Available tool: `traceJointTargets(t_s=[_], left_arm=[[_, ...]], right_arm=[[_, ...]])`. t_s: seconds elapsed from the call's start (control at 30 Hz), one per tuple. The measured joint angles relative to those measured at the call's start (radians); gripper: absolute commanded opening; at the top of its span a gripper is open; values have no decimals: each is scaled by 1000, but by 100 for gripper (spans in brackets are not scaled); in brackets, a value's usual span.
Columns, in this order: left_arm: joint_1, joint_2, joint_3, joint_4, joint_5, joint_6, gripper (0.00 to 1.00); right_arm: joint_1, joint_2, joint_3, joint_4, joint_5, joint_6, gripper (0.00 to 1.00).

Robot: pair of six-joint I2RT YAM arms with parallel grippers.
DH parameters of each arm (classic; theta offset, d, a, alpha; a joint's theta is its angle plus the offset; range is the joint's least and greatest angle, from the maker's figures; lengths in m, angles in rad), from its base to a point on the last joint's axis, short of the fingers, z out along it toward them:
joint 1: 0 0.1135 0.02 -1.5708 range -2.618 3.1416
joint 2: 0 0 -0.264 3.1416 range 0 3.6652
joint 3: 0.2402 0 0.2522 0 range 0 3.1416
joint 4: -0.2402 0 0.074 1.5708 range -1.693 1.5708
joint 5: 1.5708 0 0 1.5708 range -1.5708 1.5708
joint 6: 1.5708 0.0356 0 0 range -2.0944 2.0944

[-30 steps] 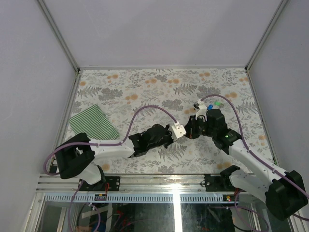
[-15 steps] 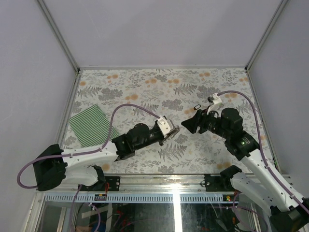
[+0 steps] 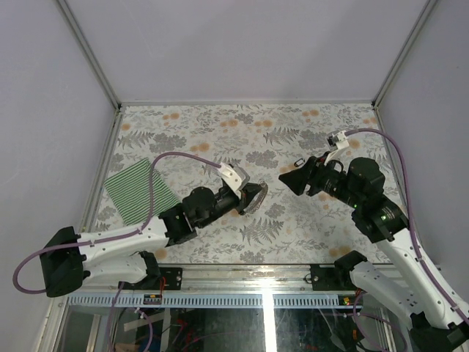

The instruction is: Put the keys on the keyring

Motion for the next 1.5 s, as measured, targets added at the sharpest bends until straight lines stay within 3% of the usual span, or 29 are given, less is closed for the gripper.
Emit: traceJointTargets(t_s=[0.33, 0.73, 1.03, 1.5], left_arm=[[0, -29, 0, 0, -52, -82, 0], [0, -142, 60, -121, 102, 87, 0], [0, -196, 179, -273, 224, 154, 0], [0, -150, 251, -399, 353, 243, 0]], right_arm=[[0, 68, 68, 0, -21, 97, 56], [0, 199, 363, -235, -74, 4, 56], [0, 294, 461, -377, -292, -37, 50], [2, 311, 527, -453, -397, -49, 46]])
